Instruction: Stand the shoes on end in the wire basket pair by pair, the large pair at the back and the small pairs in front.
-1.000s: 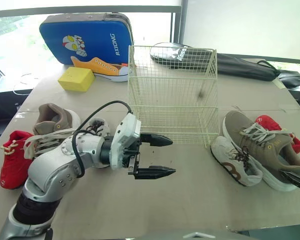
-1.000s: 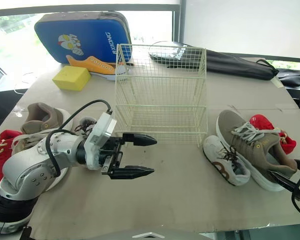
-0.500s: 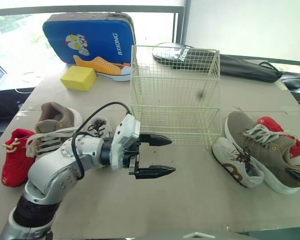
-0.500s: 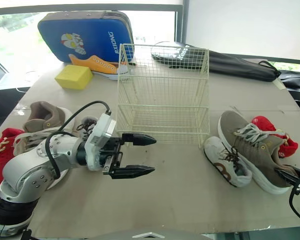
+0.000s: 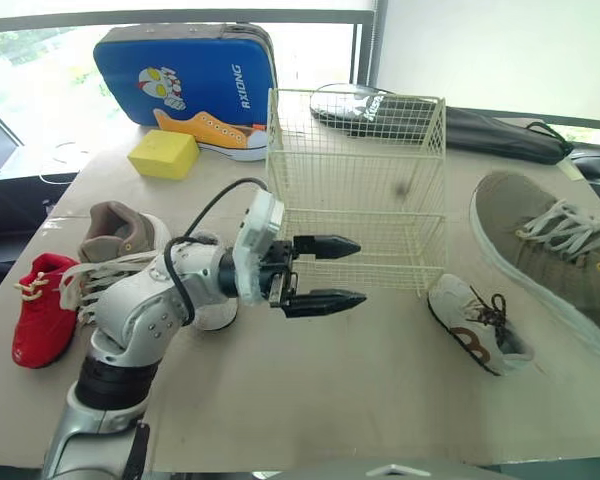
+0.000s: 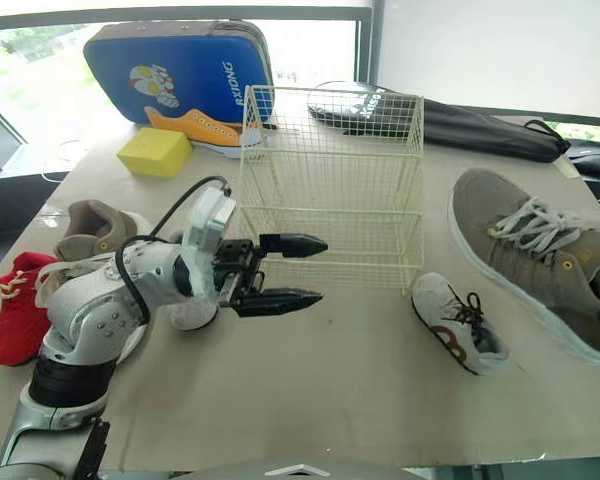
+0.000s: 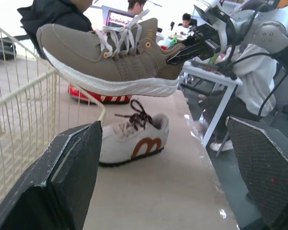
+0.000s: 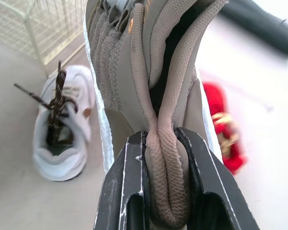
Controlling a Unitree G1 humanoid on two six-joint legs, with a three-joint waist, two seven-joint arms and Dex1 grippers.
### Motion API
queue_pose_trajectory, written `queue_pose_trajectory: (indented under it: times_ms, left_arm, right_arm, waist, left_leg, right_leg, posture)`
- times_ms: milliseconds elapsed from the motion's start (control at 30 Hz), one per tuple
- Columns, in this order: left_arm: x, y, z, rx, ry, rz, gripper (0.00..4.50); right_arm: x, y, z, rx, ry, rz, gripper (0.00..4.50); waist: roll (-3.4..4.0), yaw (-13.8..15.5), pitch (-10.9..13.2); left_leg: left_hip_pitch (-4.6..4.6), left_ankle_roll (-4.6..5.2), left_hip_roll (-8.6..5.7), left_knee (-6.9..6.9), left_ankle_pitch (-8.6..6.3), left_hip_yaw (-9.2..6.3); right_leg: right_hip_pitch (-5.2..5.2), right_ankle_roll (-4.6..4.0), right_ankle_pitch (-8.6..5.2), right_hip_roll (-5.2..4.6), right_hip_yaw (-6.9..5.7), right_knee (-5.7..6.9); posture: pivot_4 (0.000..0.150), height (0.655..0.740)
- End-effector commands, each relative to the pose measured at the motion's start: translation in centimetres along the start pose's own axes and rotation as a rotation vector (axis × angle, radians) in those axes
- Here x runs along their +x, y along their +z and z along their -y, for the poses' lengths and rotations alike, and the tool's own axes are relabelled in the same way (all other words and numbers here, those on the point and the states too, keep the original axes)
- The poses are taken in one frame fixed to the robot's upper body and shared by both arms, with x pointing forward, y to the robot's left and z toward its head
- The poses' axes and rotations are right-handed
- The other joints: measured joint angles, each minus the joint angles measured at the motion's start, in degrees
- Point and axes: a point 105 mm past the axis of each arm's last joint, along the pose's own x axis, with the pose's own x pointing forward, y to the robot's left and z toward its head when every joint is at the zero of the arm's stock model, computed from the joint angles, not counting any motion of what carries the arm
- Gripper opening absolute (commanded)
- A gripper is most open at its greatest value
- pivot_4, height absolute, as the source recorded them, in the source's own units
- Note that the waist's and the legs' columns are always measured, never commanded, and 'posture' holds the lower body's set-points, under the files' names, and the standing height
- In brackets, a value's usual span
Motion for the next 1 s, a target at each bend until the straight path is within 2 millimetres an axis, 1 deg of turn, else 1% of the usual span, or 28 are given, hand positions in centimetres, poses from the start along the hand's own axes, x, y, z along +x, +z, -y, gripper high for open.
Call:
queue_pose_trajectory:
  times_ms: [33,100,133,167,200,233,300,367,467,567,600,667,700,833,933,1000]
  left_arm:
    - [-0.1,2.8,-0.7,-0.038,0.0,0.104,4.5]
    - [-0.4,4.5,-1.6,-0.071,0.014,0.163,4.5]
    - [-0.5,5.3,-2.0,-0.081,0.024,0.182,4.5]
    - [-0.7,6.0,-2.5,-0.09,0.038,0.194,4.5]
    - [-1.0,7.0,-3.0,-0.086,0.056,0.21,4.5]
    - [-1.3,7.9,-3.5,-0.088,0.071,0.226,4.5]
    - [-2.6,10.0,-4.6,-0.103,0.108,0.26,4.5]
    - [-3.9,11.6,-4.8,-0.121,0.114,0.26,4.5]
    - [-5.2,13.5,-4.6,-0.162,0.096,0.233,4.5]
    - [-5.0,13.5,-4.7,-0.208,0.101,0.131,4.5]
    - [-4.3,12.8,-4.6,-0.223,0.101,0.049,4.5]
    - [-3.3,11.8,-4.5,-0.251,0.08,-0.055,4.5]
    - [-2.6,11.2,-4.2,-0.268,0.059,-0.105,4.5]
    - [-1.1,9.9,-4.5,-0.287,0.034,-0.209,4.5]
    - [0.6,9.3,-3.6,-0.316,-0.054,-0.258,4.5]
    - [0.9,8.6,-3.1,-0.325,-0.087,-0.303,4.5]
  right_arm:
    - [-0.9,5.0,1.7,-0.255,-0.071,0.103,0.1]
    - [-0.4,8.3,2.1,-0.388,-0.051,0.162,0.1]
    - [0.1,9.5,2.0,-0.442,-0.019,0.174,0.1]
    - [0.5,10.5,1.9,-0.503,0.014,0.172,0.1]
    - [1.0,11.5,1.8,-0.572,0.054,0.168,0.1]
    - [1.4,12.3,1.6,-0.623,0.09,0.169,0.1]
    - [2.1,14.6,1.2,-0.736,0.173,0.192,0.09]
    - [2.7,16.1,0.7,-0.908,0.264,0.188,0.08]
    - [3.2,18.2,-0.5,-1.079,0.393,0.236,0.08]
    - [3.8,19.7,-1.8,-1.194,0.49,0.287,0.08]
    - [4.3,20.5,-2.9,-1.246,0.535,0.323,0.08]
    - [5.2,21.6,-4.4,-1.31,0.593,0.387,0.08]
    - [5.6,22.1,-5.1,-1.335,0.624,0.426,0.08]
    - [7.0,23.4,-6.4,-1.4,0.674,0.527,0.08]
    - [6.9,24.3,-7.9,-1.428,0.678,0.644,0.08]
    - [6.9,24.6,-8.4,-1.437,0.68,0.685,0.08]
  waist:
    - [-0.06,-0.24,0.07]
    - [0.04,-0.82,0.22]
    - [0.05,-1.21,0.24]
    - [0.04,-1.3,0.23]
    - [-0.24,-1.4,0.05]
    - [-0.24,-1.45,0.06]
    - [-0.11,-1.51,0.19]
    - [0.01,-1.63,0.27]
    - [-0.03,-1.64,0.23]
    - [0.11,-1.33,0.36]
    - [0.12,-1.3,0.36]
    - [0.18,-1.41,0.4]
    - [0.24,-1.46,0.43]
    - [0.16,-1.58,0.42]
    - [0.01,-1.32,0.36]
    - [-0.02,-1.41,0.32]
  left_leg:
    - [0.0,0.0,0.0,0.0,0.0,-0.01]
    - [-0.08,0.01,0.01,0.06,0.01,0.17]
    - [-0.07,0.02,0.02,0.05,0.01,0.17]
    - [-0.02,0.02,0.03,0.05,0.01,0.14]
    - [0.02,0.03,0.03,0.05,0.02,0.13]
    - [0.04,0.0,0.05,0.02,0.02,-0.01]
    - [0.07,0.0,0.05,0.06,0.03,-0.01]
    - [0.0,-0.01,0.05,0.09,0.04,-0.01]
    - [0.03,-0.08,0.0,-0.07,0.07,0.04]
    - [-0.06,-0.23,-0.08,-0.17,0.15,-0.02]
    - [-0.06,-0.19,-0.13,-0.15,0.11,-0.02]
    - [-0.11,-0.19,-0.15,-0.19,0.11,-0.01]
    - [-0.09,-0.19,-0.16,-0.23,0.11,0.02]
    - [-0.13,-0.21,-0.1,-0.24,0.1,0.07]
    - [-0.18,-0.2,-0.13,-0.15,0.12,0.06]
    - [-0.22,-0.2,-0.15,-0.1,0.12,0.01]
  right_leg:
    - [0.0,0.0,0.0,0.01,0.0,0.0]
    - [0.06,0.01,0.0,-0.03,0.03,0.05]
    - [0.06,0.01,0.0,-0.04,0.01,0.03]
    - [0.06,0.01,0.0,-0.02,-0.02,0.05]
    - [0.05,0.01,0.0,-0.02,-0.04,0.07]
    - [0.06,0.0,0.01,0.09,-0.09,0.14]
    - [0.03,-0.05,0.04,0.11,-0.08,0.16]
    - [-0.05,-0.24,0.16,0.09,-0.07,0.11]
    - [-0.05,-0.25,0.15,-0.05,-0.1,-0.02]
    - [-0.09,-0.28,0.16,-0.17,-0.11,-0.25]
    - [-0.07,-0.28,0.16,-0.24,-0.1,-0.28]
    - [-0.07,-0.29,0.16,-0.31,-0.05,-0.4]
    - [-0.06,-0.3,0.16,-0.58,0.0,-0.44]
    - [-0.13,-0.29,0.16,-0.78,-0.07,-0.45]
    - [-0.13,-0.31,0.18,-0.75,-0.11,-0.41]
    - [-0.14,-0.32,0.18,-0.49,-0.11,-0.41]
  posture:
    - [0.15,0.74]
    - [0.15,0.74]
    - [0.15,0.74]
    - [0.15,0.74]
    - [0.15,0.74]
    - [0.15,0.74]
    - [0.15,0.74]
    - [0.15,0.74]
    - [0.15,0.74]
    - [0.15,0.74]
    - [0.15,0.74]
    - [0.15,0.74]
    - [0.15,0.74]
    - [0.15,0.74]
    - [0.15,0.74]
    - [0.15,0.74]
